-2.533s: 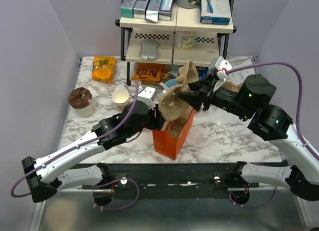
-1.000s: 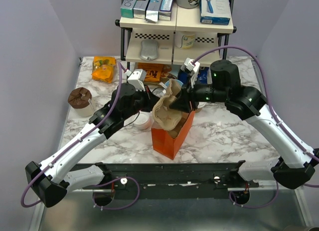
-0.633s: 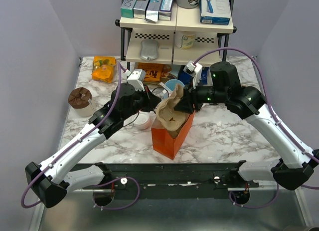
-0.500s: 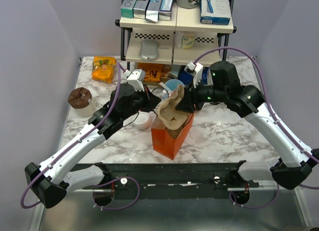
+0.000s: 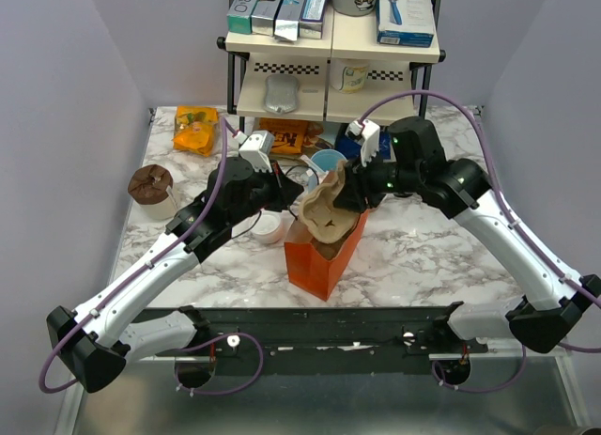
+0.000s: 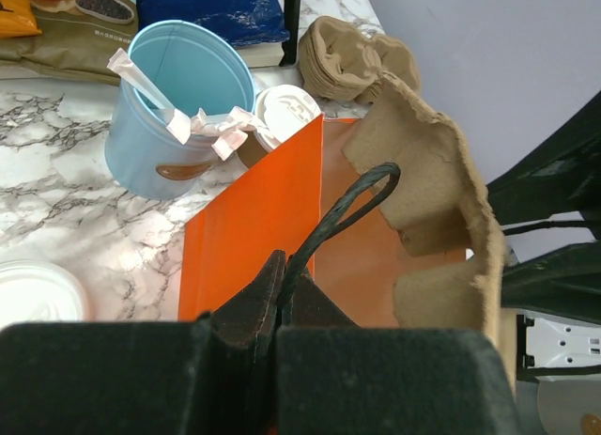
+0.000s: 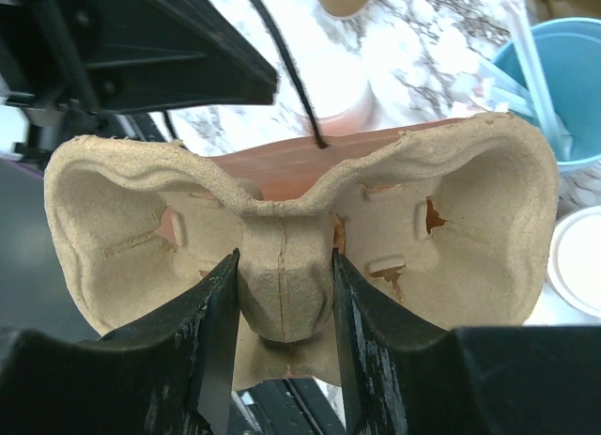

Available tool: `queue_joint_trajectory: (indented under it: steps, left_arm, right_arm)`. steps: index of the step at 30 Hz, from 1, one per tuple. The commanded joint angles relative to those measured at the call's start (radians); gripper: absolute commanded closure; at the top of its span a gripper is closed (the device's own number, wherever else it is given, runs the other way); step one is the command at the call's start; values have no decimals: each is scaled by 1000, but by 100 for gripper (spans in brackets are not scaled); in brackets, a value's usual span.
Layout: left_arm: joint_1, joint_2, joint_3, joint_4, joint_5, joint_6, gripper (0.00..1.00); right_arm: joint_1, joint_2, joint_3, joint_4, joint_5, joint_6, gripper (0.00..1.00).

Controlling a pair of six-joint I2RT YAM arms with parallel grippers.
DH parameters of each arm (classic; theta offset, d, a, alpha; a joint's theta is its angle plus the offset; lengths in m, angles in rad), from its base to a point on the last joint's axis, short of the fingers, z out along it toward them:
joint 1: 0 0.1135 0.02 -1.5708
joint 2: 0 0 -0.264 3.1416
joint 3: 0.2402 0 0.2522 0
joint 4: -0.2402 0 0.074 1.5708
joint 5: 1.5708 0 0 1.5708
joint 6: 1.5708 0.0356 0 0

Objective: Pack the takeout coffee

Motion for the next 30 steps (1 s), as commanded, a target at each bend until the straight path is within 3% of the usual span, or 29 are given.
queue_joint_trajectory:
  steps: [1,9,21,30]
  left_arm:
    - [7,-10,-11,-1,31,7,100]
    - [8,-10,0,-12,31,9,100]
    - [10,22,24,14,94,12,100]
    - [10,19,30,2,66,7,100]
  right_arm:
    - [-5,1,-41,-48,90,-31,61]
    - [-5,-2,-112,-31,41,-116,62]
    - [15,60,-107,-83,164,-134,61]
    - [66,73,-130,-145,268,-162,61]
